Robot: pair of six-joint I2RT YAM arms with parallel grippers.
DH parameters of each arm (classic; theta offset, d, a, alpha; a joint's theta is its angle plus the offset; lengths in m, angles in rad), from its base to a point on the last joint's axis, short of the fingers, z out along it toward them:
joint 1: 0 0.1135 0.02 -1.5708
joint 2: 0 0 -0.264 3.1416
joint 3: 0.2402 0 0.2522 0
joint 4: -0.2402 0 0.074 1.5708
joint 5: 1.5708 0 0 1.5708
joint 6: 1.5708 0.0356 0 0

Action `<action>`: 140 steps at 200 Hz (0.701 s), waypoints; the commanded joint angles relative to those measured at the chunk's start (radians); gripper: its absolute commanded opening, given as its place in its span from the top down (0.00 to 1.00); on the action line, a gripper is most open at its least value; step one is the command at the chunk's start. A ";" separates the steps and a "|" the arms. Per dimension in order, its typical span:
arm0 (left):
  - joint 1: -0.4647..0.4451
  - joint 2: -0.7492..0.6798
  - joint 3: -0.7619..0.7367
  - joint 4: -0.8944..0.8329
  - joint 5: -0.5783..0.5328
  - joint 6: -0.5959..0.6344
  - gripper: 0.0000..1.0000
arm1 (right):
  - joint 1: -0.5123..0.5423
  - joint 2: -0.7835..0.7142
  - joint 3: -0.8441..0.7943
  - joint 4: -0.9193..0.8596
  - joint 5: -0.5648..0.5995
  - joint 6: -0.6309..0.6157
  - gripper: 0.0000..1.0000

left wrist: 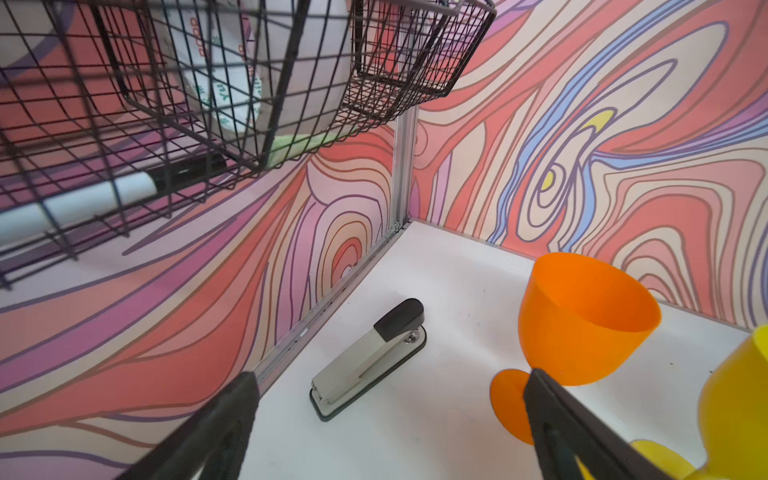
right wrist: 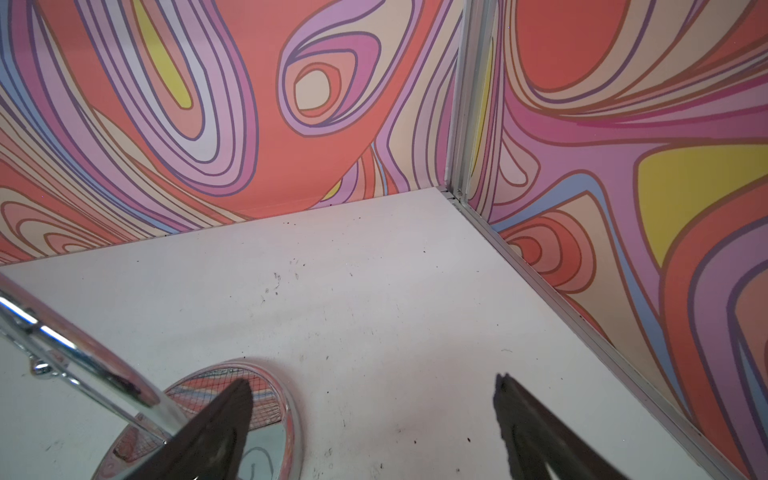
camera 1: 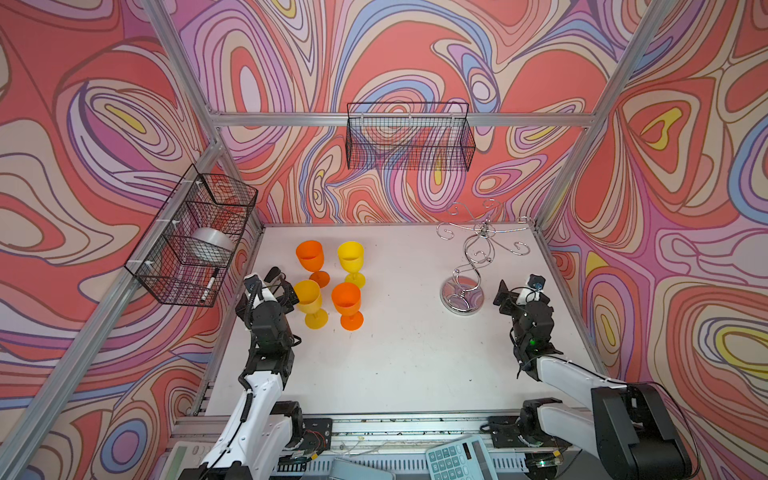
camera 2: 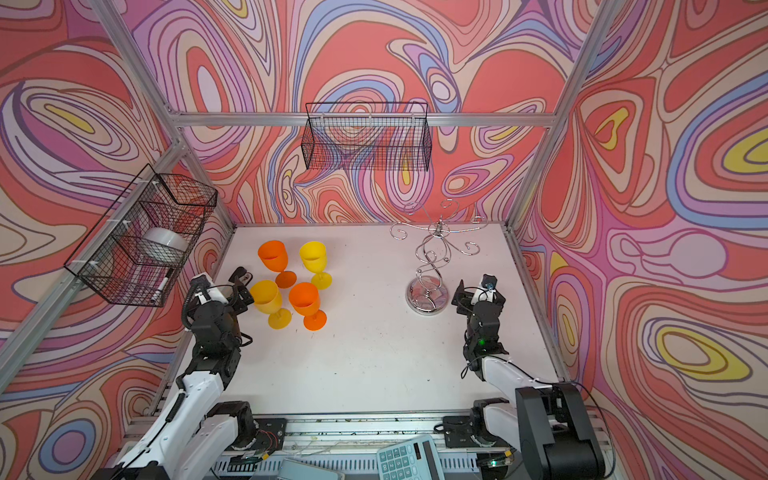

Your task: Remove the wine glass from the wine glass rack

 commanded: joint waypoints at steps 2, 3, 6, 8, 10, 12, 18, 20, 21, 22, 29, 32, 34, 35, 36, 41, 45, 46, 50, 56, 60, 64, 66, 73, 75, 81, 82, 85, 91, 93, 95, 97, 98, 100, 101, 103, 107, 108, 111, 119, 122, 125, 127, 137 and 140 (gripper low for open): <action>0.005 0.030 -0.002 0.002 -0.009 -0.012 0.00 | 0.005 0.016 0.017 0.021 0.009 -0.010 0.04; 0.005 0.033 -0.002 0.003 -0.008 -0.013 0.00 | 0.005 0.017 0.017 0.021 0.008 -0.011 0.04; 0.005 0.040 -0.003 0.004 -0.004 -0.018 0.00 | 0.005 0.018 0.018 0.022 0.008 -0.011 0.04; 0.005 0.043 -0.003 0.004 -0.004 -0.023 0.00 | 0.005 0.019 0.018 0.022 0.007 -0.010 0.04; 0.005 0.049 -0.003 0.003 -0.006 -0.026 0.00 | 0.005 0.019 0.018 0.022 0.008 -0.011 0.04; 0.005 0.054 -0.002 0.002 -0.008 -0.032 0.00 | 0.004 0.020 0.018 0.022 0.008 -0.012 0.04; 0.005 0.070 -0.003 0.001 -0.023 -0.044 0.00 | 0.005 0.022 0.020 0.022 0.008 -0.012 0.04; 0.005 0.075 -0.003 0.001 -0.028 -0.047 0.00 | 0.005 0.022 0.020 0.022 0.009 -0.012 0.04; 0.005 0.078 -0.003 0.000 -0.031 -0.049 0.00 | 0.004 0.022 0.019 0.022 0.009 -0.012 0.04; 0.005 0.080 -0.004 0.000 -0.035 -0.051 0.00 | 0.004 0.022 0.019 0.023 0.008 -0.011 0.04; 0.005 0.095 -0.003 -0.002 -0.065 -0.056 0.00 | 0.006 0.023 0.019 0.023 0.008 -0.012 0.05; 0.004 0.098 -0.003 -0.003 -0.079 -0.057 0.00 | 0.006 0.024 0.019 0.024 0.010 -0.012 0.04; 0.005 0.100 -0.003 -0.005 -0.085 -0.057 0.00 | 0.006 0.024 0.019 0.024 0.010 -0.012 0.05; 0.005 0.102 -0.003 -0.005 -0.090 -0.057 0.00 | 0.006 0.024 0.019 0.024 0.010 -0.012 0.04; 0.005 0.102 -0.003 -0.005 -0.094 -0.057 0.00 | 0.006 0.024 0.019 0.024 0.010 -0.012 0.04; 0.004 0.105 -0.003 -0.005 -0.110 -0.055 0.00 | 0.005 0.024 0.019 0.023 0.012 -0.012 0.04; 0.006 0.106 -0.004 -0.006 -0.118 -0.054 0.00 | 0.005 0.024 0.019 0.024 0.011 -0.012 0.04; 0.006 0.106 -0.005 -0.006 -0.120 -0.054 0.00 | 0.006 0.024 0.019 0.024 0.012 -0.012 0.04; 0.009 0.106 -0.005 -0.006 -0.124 -0.052 0.00 | 0.005 0.024 0.019 0.024 0.013 -0.010 0.04; 0.011 0.107 -0.004 -0.005 -0.131 -0.049 0.00 | 0.005 0.026 0.020 0.024 0.013 -0.012 0.04; 0.011 0.106 -0.003 -0.007 -0.143 -0.049 0.00 | 0.005 0.027 0.020 0.023 0.013 -0.010 0.04; 0.012 0.104 -0.004 -0.008 -0.157 -0.052 0.00 | 0.005 0.027 0.021 0.024 0.012 -0.010 0.04; 0.013 0.101 -0.005 -0.008 -0.162 -0.054 0.00 | 0.005 0.028 0.021 0.024 0.012 -0.010 0.04; 0.018 0.095 -0.013 -0.001 -0.169 -0.061 0.00 | 0.006 0.030 0.021 0.024 0.012 -0.010 0.04; 0.019 0.092 -0.015 0.002 -0.168 -0.063 0.00 | 0.005 0.030 0.022 0.024 0.011 -0.009 0.04; 0.023 0.084 -0.018 0.008 -0.163 -0.067 0.00 | 0.006 0.032 0.022 0.024 0.011 -0.010 0.04; 0.024 0.084 -0.018 0.008 -0.162 -0.067 0.00 | 0.006 0.032 0.022 0.024 0.012 -0.011 0.04; 0.024 0.081 -0.018 0.009 -0.162 -0.069 0.00 | 0.006 0.033 0.022 0.024 0.011 -0.011 0.04; 0.025 0.073 -0.021 0.013 -0.163 -0.073 0.00 | 0.005 0.033 0.022 0.024 0.012 -0.009 0.04; 0.026 0.070 -0.023 0.017 -0.162 -0.075 0.00 | 0.005 0.033 0.022 0.024 0.012 -0.009 0.04; 0.026 0.067 -0.025 0.023 -0.160 -0.076 0.00 | 0.005 0.033 0.022 0.024 0.011 -0.009 0.04; 0.026 0.063 -0.028 0.027 -0.157 -0.077 0.00 | 0.006 0.033 0.022 0.024 0.011 -0.009 0.04; 0.026 0.063 -0.030 0.031 -0.156 -0.078 0.00 | 0.006 0.034 0.022 0.024 0.011 -0.008 0.04; 0.026 0.058 -0.033 0.036 -0.152 -0.079 0.00 | 0.005 0.035 0.022 0.023 0.011 -0.009 0.04; 0.027 0.056 -0.035 0.039 -0.152 -0.080 0.00 | 0.006 0.035 0.022 0.024 0.011 -0.009 0.04; 0.027 0.053 -0.037 0.045 -0.147 -0.081 0.00 | 0.005 0.035 0.022 0.024 0.011 -0.009 0.04; 0.028 0.046 -0.041 0.052 -0.140 -0.084 0.00 | 0.005 0.036 0.022 0.024 0.011 -0.008 0.04; 0.028 0.045 -0.041 0.052 -0.139 -0.084 0.00 | 0.006 0.036 0.022 0.024 0.011 -0.009 0.04; 0.028 0.040 -0.042 0.054 -0.134 -0.086 0.00 | 0.005 0.036 0.022 0.024 0.009 -0.009 0.04; 0.027 0.035 -0.042 0.053 -0.131 -0.089 0.00 | 0.005 0.038 0.024 0.023 0.010 -0.008 0.04; 0.028 0.033 -0.042 0.054 -0.132 -0.089 0.00 | 0.004 0.038 0.024 0.023 0.008 -0.006 0.04; 0.028 0.033 -0.044 0.055 -0.132 -0.089 0.00 | 0.006 0.038 0.024 0.024 0.009 -0.007 0.04; 0.028 0.033 -0.044 0.056 -0.132 -0.089 0.00 | 0.006 0.039 0.024 0.024 0.009 -0.007 0.04; 0.029 0.035 -0.043 0.058 -0.134 -0.084 0.00 | 0.005 0.039 0.025 0.022 0.008 -0.007 0.04; 0.029 0.038 -0.041 0.056 -0.135 -0.082 0.00 | 0.006 0.041 0.025 0.022 0.008 -0.007 0.05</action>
